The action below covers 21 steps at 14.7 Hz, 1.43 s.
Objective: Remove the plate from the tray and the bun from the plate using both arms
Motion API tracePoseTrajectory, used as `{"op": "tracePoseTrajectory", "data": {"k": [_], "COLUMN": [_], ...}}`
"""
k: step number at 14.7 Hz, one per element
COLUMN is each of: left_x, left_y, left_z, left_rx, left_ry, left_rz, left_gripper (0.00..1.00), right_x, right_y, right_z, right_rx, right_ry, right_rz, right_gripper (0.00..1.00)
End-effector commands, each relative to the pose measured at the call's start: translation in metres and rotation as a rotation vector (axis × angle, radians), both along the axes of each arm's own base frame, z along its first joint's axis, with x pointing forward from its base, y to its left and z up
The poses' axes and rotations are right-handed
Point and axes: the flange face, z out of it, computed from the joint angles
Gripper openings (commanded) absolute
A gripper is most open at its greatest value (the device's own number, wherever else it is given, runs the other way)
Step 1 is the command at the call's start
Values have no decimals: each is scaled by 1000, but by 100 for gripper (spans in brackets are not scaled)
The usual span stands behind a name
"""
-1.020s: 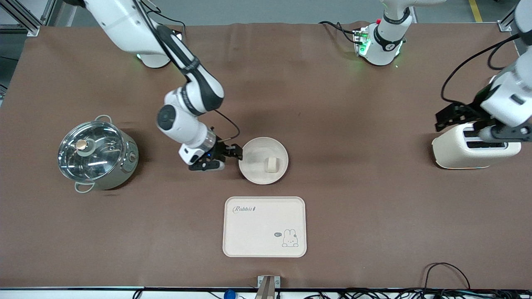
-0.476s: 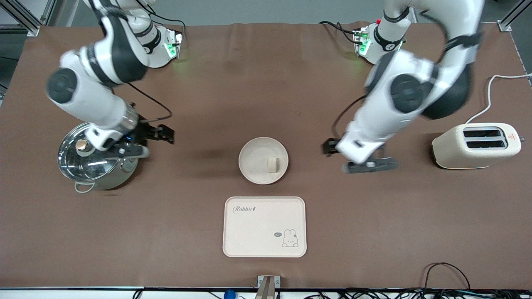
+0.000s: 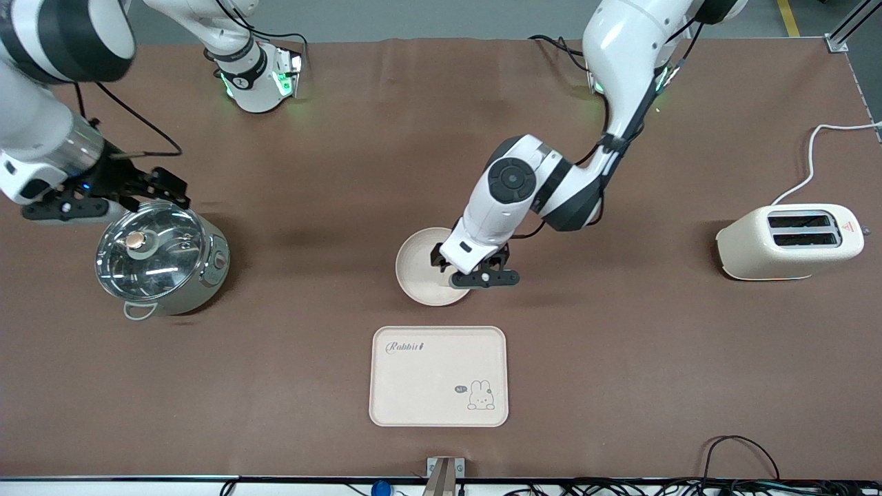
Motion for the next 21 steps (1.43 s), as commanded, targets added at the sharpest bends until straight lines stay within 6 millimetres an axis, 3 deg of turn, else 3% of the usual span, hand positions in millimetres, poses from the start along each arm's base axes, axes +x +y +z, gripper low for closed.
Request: {"op": "tracePoseTrajectory", "data": {"k": [1, 5, 8, 9, 11, 13, 19, 21], "left_x": [0, -21, -24, -26, -28, -28, -34, -33], "left_y": [-12, -33, -34, -33, -31, -32, -35, -34], "left_z": [-34, -60, -69, -73, -77, -77, -79, -75], "left_rx": [20, 36, 51, 61, 64, 61, 61, 63], "left_ry": [-43, -40, -73, -77, -78, -74, -63, -66], "left_rz": [0, 11, 10, 0, -5, 17, 44, 40], "left_gripper": [100, 98, 93, 84, 50, 25, 3, 1], "right_x": [-13, -17, -24, -24, -21, -12, -2, -1], "right_y": [-16, -36, -36, -36, -32, -29, -30, -33], "right_z": [44, 90, 126, 134, 144, 148, 146, 145], "right_rx": [-31, -83, -102, -116, -133, -133, -129, -120], "right_ry": [27, 1, -21, -36, -56, -70, -92, -90], "right_rz": [14, 5, 6, 7, 16, 20, 17, 11], "right_gripper": [100, 100, 100, 100, 100, 100, 100, 100]}}
